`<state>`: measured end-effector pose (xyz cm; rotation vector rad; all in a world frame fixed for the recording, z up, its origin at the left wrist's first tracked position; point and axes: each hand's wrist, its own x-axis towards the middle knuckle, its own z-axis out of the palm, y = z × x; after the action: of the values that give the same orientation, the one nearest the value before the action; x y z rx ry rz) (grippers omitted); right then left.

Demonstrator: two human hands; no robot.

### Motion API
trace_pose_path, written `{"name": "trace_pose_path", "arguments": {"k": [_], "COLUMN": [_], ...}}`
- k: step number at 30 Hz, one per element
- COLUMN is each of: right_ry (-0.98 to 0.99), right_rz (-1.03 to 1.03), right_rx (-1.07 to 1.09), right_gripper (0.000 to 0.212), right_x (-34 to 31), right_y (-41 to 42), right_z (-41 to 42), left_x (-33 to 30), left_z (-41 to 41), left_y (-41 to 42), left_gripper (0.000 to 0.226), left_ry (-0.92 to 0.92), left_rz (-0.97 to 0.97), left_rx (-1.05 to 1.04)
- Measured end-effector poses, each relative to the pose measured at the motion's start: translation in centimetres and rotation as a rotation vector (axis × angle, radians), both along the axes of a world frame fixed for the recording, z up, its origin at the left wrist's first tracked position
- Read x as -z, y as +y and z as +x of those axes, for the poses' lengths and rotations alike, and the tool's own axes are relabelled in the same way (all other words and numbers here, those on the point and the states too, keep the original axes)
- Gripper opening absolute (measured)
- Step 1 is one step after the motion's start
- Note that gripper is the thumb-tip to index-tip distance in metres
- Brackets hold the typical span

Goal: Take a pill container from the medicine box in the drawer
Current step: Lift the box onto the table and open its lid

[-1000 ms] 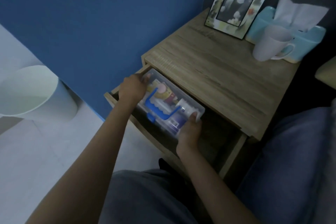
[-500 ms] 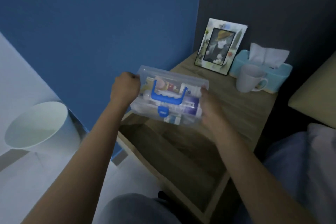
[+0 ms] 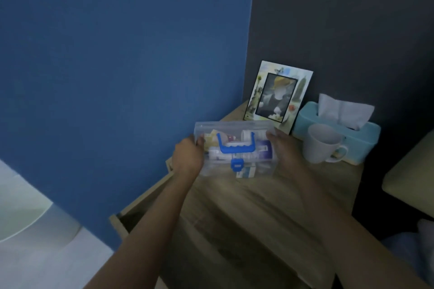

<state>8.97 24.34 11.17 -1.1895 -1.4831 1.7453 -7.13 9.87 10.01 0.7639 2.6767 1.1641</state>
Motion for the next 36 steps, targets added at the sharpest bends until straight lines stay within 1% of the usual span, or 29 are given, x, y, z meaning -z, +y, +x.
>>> {"name": "trace_pose_path", "arguments": {"k": [3,7,9,10,11,12,13,14,15,16,17,18,19,21,23,27,32,36], "right_ry": [-0.003,-0.017,-0.006,-0.006,-0.003,0.004,0.013,0.018,0.022,0.023,0.023,0.018,0.015,0.013,-0.001,-0.002,0.024,0.027], "right_rz": [0.143,0.174,0.205,0.213,0.212,0.202,0.192,0.188,0.192,0.198,0.206,0.213,0.217,0.219,0.23,0.235,0.224,0.249], "right_rx": [0.004,0.001,0.0,0.007,0.016,0.024,0.027,0.025,0.027,0.029,0.033,0.035,0.035,0.038,0.034,0.033,0.033,0.036], "right_gripper": [0.034,0.035,0.035,0.034,0.034,0.034,0.034,0.033,0.033,0.033,0.033,0.033,0.033,0.03,0.029,0.027,0.031,0.033], "right_x": [0.7,0.9,1.2,1.3,1.4,1.6,1.7,1.9,2.0,2.1,2.1,2.2,2.2,2.3,2.5,2.8,3.1,3.1], "right_y": [0.3,1.2,1.3,1.3,1.3,1.4,1.5,1.6,1.7,1.8,1.9,1.9,1.9,1.9,2.0,2.1,2.2,2.2], "right_z": [0.2,-0.1,-0.3,-0.3,-0.3,-0.4,-0.4,-0.5,-0.6,-0.6,-0.7,-0.7,-0.7,-0.7,-0.8,-1.0,-0.9,-0.9], "left_x": [0.6,0.4,0.3,0.3,0.4,0.5,0.9,1.5,2.1,2.8,3.4,3.9,4.3,4.4,4.3,4.2,4.0,4.2], "left_z": [0.3,0.3,0.4,0.9,1.7,2.9,4.1,5.4,6.7,7.6,8.3,8.7,8.9,8.9,8.7,8.4,9.0,8.9], "left_y": [0.7,1.8,2.0,1.8,1.5,1.1,0.7,0.5,0.5,0.7,1.0,1.5,2.0,3.0,3.6,3.8,4.0,3.9], "left_gripper": [0.049,0.052,0.052,0.052,0.051,0.046,0.038,0.033,0.037,0.044,0.052,0.06,0.066,0.072,0.077,0.074,0.072,0.069], "left_ry": [0.017,-0.047,-0.122,-0.124,-0.06,0.06,0.148,0.144,0.036,-0.134,-0.286,-0.379,-0.437,-0.451,-0.424,-0.362,-0.444,-0.484], "left_rz": [0.069,0.142,0.248,0.313,0.394,0.485,0.568,0.617,0.63,0.574,0.462,0.341,0.269,0.254,0.235,0.15,0.284,0.339], "left_rx": [-0.029,-0.003,0.009,-0.009,-0.054,-0.121,-0.17,-0.185,-0.153,-0.094,-0.03,0.033,0.078,0.096,0.061,0.0,-0.027,-0.006]}}
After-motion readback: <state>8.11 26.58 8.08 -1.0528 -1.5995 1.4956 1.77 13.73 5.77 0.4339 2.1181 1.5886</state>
